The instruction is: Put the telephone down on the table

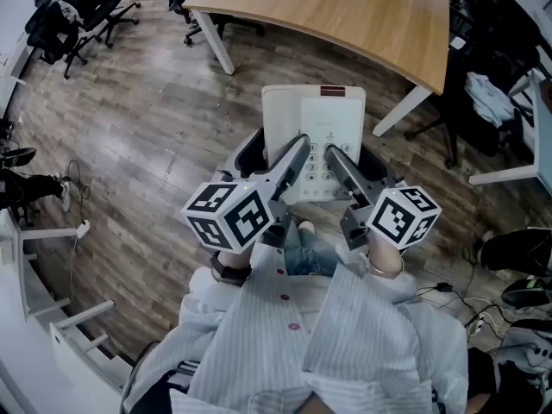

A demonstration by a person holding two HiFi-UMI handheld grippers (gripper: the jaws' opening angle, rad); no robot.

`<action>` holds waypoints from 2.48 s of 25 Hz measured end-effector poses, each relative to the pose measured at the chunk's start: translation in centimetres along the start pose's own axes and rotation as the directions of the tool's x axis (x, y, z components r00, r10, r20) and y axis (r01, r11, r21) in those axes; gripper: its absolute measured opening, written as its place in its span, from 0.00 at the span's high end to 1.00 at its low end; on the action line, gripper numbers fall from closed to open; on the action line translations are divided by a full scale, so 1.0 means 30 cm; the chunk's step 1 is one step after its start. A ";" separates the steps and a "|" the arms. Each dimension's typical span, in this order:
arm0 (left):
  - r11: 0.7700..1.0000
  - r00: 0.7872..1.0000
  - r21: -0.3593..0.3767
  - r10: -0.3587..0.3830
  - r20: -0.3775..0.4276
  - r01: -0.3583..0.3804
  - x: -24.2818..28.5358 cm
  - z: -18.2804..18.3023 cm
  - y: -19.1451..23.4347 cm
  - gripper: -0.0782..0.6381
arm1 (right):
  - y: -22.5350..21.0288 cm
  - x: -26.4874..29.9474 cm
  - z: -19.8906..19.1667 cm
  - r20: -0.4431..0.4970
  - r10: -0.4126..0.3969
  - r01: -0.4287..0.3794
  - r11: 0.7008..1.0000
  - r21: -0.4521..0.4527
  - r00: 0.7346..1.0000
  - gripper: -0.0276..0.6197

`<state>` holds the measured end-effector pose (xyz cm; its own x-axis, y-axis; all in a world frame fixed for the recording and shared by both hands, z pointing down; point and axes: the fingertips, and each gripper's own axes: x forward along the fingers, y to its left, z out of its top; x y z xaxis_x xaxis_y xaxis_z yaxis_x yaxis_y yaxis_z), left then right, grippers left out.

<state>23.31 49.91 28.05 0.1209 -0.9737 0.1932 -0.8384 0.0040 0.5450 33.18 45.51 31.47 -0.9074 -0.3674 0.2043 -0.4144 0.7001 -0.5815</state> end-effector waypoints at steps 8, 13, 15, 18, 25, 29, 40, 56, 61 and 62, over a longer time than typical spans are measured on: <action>1.000 1.000 0.005 0.006 -0.010 -0.006 0.029 -0.019 -0.002 0.40 | -0.032 0.000 -0.002 -0.005 0.003 -0.003 1.000 0.009 1.000 0.53; 1.000 1.000 0.003 -0.005 -0.026 0.005 0.104 0.001 0.036 0.40 | -0.080 0.057 0.024 -0.001 -0.016 0.016 1.000 0.022 1.000 0.53; 1.000 0.999 0.005 -0.013 -0.034 0.013 0.159 0.016 0.059 0.40 | -0.114 0.097 0.048 0.001 -0.025 0.025 0.999 0.025 1.000 0.53; 1.000 0.998 0.008 -0.028 -0.049 0.028 0.243 0.067 0.111 0.40 | -0.153 0.182 0.092 0.009 -0.043 0.043 0.999 0.034 0.999 0.53; 0.998 0.996 0.002 -0.064 -0.068 0.064 0.459 0.247 0.265 0.40 | -0.227 0.438 0.244 0.026 -0.076 0.075 0.996 0.042 0.997 0.53; 0.997 0.994 0.003 -0.077 -0.083 0.078 0.583 0.332 0.347 0.40 | -0.279 0.574 0.319 0.029 -0.091 0.089 0.995 0.051 0.995 0.53; 0.995 0.992 0.011 -0.099 -0.080 0.100 0.789 0.548 0.603 0.40 | -0.326 0.940 0.446 0.052 -0.101 0.099 0.994 0.047 0.994 0.53; 0.995 0.990 0.003 -0.102 -0.101 0.103 0.879 0.623 0.748 0.40 | -0.352 1.118 0.470 0.037 -0.113 0.110 0.991 0.073 0.993 0.53; 0.997 0.993 0.012 -0.079 -0.087 0.080 0.912 0.658 0.797 0.40 | -0.363 1.192 0.489 0.028 -0.078 0.076 0.995 0.071 0.997 0.53; 0.997 0.994 0.015 -0.076 -0.083 0.078 0.923 0.665 0.804 0.40 | -0.370 1.206 0.497 0.030 -0.074 0.071 0.995 0.071 0.997 0.53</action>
<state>-4.17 18.49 30.26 0.2282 -0.9488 0.2183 -0.8342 -0.0749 0.5463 6.01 15.32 33.58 -0.8718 -0.4364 0.2225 -0.4721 0.6271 -0.6196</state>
